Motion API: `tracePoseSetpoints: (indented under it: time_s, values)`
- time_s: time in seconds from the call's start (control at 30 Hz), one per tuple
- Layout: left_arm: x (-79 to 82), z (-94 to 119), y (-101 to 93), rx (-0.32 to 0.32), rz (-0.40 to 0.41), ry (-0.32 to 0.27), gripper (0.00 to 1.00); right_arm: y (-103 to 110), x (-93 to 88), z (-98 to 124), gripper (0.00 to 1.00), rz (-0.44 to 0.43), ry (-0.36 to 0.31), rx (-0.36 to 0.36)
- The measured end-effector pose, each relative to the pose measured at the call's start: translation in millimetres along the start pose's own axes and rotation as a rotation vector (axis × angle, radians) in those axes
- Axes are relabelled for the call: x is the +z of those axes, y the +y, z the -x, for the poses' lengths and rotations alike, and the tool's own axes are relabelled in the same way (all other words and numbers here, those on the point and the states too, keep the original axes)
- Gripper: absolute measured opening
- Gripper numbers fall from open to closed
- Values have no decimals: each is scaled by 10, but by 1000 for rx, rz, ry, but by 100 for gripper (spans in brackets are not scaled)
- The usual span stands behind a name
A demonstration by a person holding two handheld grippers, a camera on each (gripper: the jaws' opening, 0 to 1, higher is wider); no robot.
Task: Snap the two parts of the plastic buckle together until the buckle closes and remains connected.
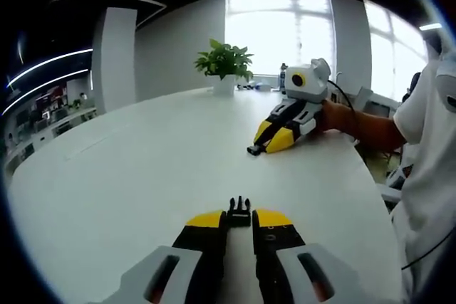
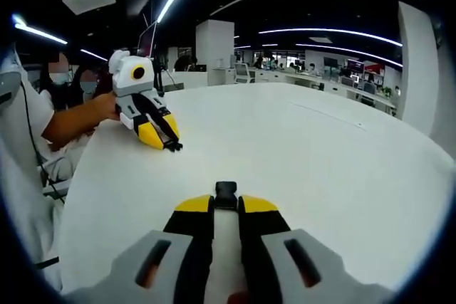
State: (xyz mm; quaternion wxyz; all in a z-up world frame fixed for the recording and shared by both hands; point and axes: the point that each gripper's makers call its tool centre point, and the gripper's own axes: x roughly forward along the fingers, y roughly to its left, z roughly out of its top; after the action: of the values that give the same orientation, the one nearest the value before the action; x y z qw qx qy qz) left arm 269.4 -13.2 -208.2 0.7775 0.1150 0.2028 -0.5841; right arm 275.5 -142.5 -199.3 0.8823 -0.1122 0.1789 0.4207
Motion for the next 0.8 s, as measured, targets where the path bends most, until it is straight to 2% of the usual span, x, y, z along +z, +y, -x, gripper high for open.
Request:
tracePoseSetpoints:
  time_s: [0.43, 0.63, 0.8]
  values:
    - [-7, 0, -3, 4, 6, -6, 12, 19, -2, -1, 13, 10, -3, -8]
    - [-9, 1, -3, 10, 11, -20, 12, -74, -12, -7, 13, 7, -3, -11]
    - [-7, 1, -1, 14, 10, -21, 12, -56, -11, -4, 13, 7, -3, -9]
